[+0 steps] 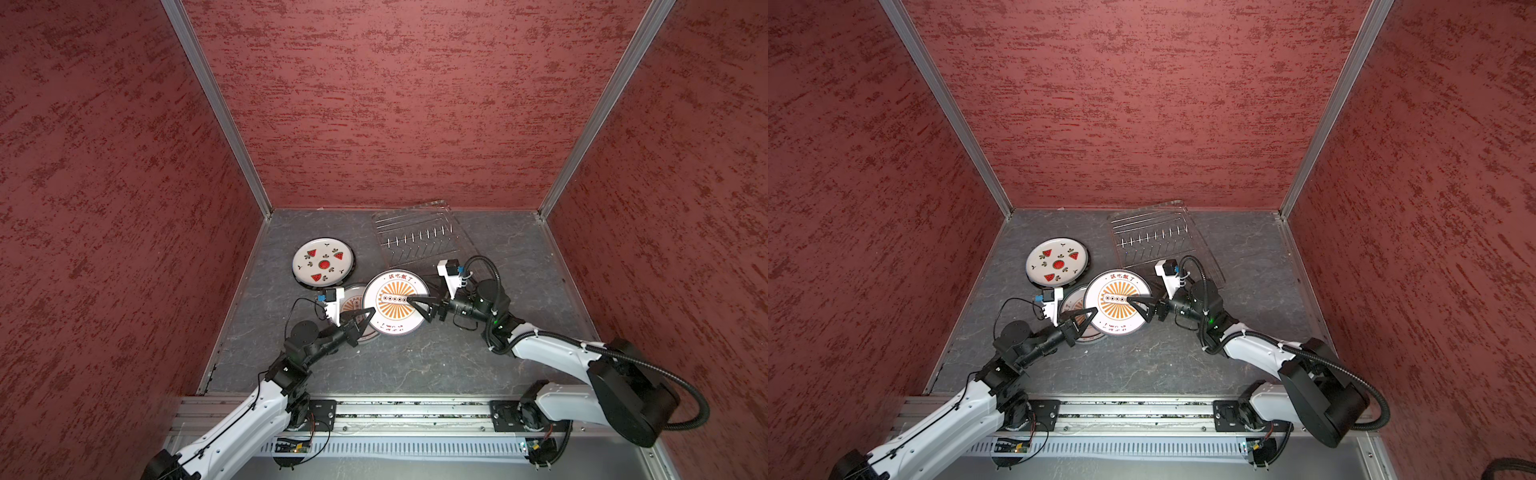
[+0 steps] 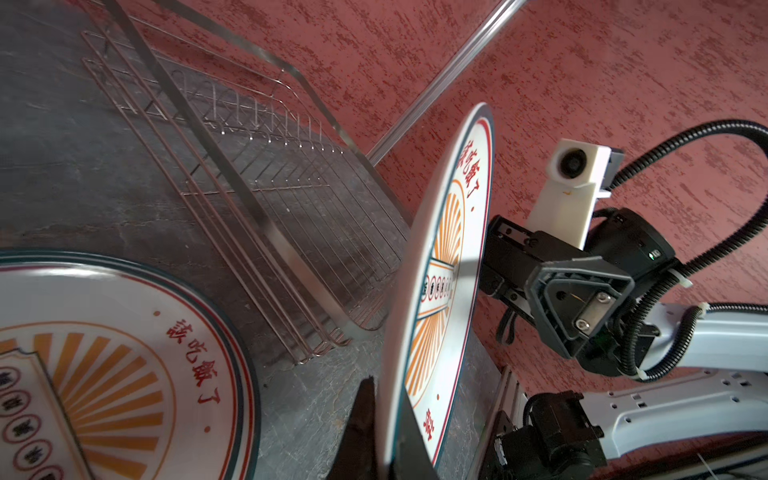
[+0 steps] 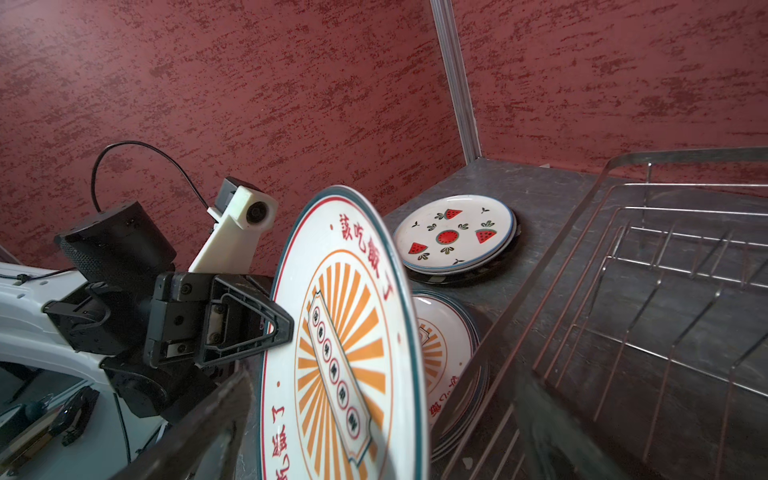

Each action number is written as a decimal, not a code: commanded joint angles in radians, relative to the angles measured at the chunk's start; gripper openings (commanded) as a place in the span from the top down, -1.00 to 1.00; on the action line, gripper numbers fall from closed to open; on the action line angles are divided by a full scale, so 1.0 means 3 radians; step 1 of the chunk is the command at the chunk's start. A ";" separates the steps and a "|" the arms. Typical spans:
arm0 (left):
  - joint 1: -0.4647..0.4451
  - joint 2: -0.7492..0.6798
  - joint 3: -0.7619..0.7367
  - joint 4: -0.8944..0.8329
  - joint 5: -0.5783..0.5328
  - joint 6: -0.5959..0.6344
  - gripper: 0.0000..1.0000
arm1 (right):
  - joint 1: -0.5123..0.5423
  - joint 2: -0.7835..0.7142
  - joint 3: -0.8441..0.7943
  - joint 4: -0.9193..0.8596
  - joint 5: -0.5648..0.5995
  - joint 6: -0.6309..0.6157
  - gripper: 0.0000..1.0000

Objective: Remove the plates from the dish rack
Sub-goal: 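Lower the plate onto the sunburst stack with the left gripper while the right releases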

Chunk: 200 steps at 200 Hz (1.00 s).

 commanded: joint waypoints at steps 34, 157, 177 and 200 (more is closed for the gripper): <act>0.0261 -0.0273 0.0017 -0.0035 0.0086 -0.0353 1.00 | 0.0018 -0.0115 -0.0023 -0.0020 0.0310 -0.0030 -0.98; 0.0666 -0.0960 0.0023 -0.1228 -0.0237 -0.0838 1.00 | 0.0268 0.0007 0.0207 -0.0340 0.0737 -0.0237 -0.98; 0.0690 -0.1008 0.0017 -0.1357 -0.0287 -0.0926 1.00 | 0.0361 0.0046 0.0237 -0.0380 0.0904 -0.0347 -0.98; 0.0726 -0.1064 0.0049 -0.1620 -0.0418 -0.0946 1.00 | 0.0443 0.0105 0.0294 -0.0445 0.1032 -0.0437 -0.98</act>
